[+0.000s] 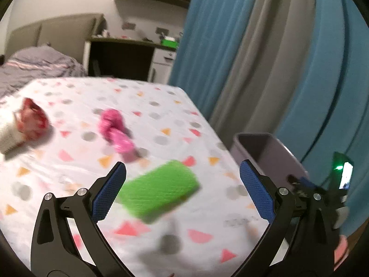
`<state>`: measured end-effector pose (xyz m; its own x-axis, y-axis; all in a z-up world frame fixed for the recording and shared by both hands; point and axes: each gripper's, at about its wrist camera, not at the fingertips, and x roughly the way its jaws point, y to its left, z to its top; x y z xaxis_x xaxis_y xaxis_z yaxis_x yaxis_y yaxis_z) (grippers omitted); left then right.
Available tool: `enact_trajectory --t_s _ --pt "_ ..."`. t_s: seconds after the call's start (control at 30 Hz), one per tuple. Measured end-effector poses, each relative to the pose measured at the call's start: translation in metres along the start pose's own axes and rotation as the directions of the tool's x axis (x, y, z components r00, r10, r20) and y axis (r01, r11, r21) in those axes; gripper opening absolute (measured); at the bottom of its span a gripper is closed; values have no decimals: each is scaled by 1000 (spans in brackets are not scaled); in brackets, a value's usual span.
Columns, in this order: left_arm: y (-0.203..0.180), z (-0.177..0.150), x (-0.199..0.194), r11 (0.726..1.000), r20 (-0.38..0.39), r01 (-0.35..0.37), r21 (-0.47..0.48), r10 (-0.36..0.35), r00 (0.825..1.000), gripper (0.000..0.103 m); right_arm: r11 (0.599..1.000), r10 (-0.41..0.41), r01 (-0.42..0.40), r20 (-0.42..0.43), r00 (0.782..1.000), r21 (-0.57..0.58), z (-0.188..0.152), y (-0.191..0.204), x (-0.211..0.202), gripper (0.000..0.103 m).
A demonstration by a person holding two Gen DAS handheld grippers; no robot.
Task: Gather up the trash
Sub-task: 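Move both grippers back toward the grid cup and red wrapper on the table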
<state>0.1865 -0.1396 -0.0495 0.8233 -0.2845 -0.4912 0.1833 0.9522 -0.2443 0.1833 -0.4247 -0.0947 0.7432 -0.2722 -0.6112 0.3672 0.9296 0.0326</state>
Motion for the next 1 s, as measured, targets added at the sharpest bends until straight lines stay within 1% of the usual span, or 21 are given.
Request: enact_trajectory --t_s 0.07,0.1,0.17,0.27,0.33,0.47,0.6,0.77,1.0 --pt "12 1 -9 1000 23 -17 6 17 1000 97 1000 -1 1 29 1000 15 0 4 -16 59" --pt "16 2 -14 1000 30 -21 4 20 999 97 1000 3 -4 42 999 20 -1 7 -23 61" --pt "22 1 -21 1000 33 -18 -3 18 999 97 999 15 -18 81 997 34 -2 13 -42 70" --pt "33 1 -29 1000 31 -25 -18 26 999 97 998 39 -46 123 992 54 -5 24 -64 79" --pt "42 0 -36 999 32 -33 -25 34 999 97 996 63 -72 142 988 57 -9 35 -77 82" --pt "58 -1 -46 998 36 -62 -29 63 997 97 991 117 -125 161 980 41 -13 60 -94 85" --pt "75 0 -59 995 50 -89 -37 91 995 97 985 171 -175 168 971 9 -17 89 -105 86" --pt "96 2 -69 992 59 -114 -56 118 991 97 972 235 -231 154 960 -40 -23 126 -113 86" --pt "129 1 -74 985 51 -156 -69 159 986 97 955 294 -285 125 948 -85 -32 166 -116 86"
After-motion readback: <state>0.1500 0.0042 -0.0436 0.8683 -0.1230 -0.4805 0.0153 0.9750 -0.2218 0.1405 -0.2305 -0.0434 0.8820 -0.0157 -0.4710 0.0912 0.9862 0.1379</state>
